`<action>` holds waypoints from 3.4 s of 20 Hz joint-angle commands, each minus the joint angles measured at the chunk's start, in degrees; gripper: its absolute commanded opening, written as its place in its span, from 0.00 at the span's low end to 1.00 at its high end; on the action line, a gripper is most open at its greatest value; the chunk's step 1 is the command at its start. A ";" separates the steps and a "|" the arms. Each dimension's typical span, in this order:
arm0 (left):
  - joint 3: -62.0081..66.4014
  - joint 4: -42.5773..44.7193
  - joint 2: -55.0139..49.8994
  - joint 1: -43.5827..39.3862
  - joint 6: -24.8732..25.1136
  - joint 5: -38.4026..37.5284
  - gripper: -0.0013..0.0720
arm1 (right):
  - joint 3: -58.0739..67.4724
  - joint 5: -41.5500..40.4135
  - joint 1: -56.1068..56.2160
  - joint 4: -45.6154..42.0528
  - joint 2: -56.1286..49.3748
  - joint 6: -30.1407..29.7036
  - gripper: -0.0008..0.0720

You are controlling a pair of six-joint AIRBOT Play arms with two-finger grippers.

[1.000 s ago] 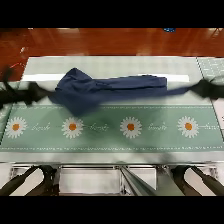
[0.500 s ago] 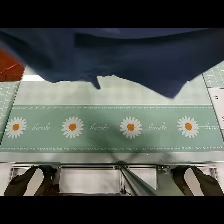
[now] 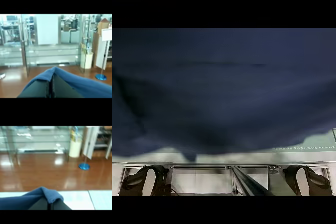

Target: Fold the shirts.

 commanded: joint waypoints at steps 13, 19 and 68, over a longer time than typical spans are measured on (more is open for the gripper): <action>-34.56 -18.47 -31.71 -7.17 6.43 11.52 0.05 | -32.79 -13.27 5.09 11.45 -30.29 -8.90 0.05; -16.09 -18.47 -63.04 -14.32 3.10 17.22 0.05 | -16.92 -22.47 12.11 11.65 -59.45 -3.65 0.05; -77.26 -14.16 -38.45 11.63 10.95 -2.38 0.71 | -70.95 -12.48 -9.14 26.18 -27.19 -17.44 0.58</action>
